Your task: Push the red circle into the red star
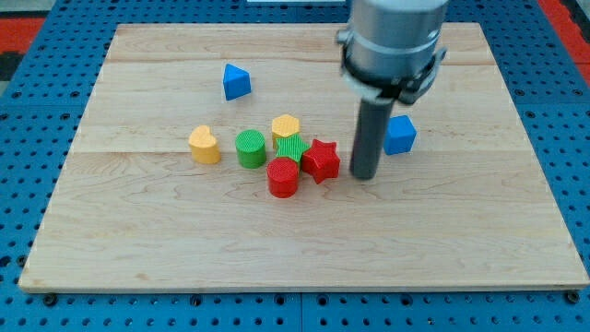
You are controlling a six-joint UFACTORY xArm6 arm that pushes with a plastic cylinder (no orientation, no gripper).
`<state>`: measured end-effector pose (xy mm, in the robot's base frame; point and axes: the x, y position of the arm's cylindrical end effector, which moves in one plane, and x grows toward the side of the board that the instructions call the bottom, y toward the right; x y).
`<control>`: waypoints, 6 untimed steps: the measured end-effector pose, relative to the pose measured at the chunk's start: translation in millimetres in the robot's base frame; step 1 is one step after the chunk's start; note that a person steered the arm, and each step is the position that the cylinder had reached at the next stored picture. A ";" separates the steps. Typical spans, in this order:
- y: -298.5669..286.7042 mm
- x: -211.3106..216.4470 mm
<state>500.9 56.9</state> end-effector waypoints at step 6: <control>40.4 -61.1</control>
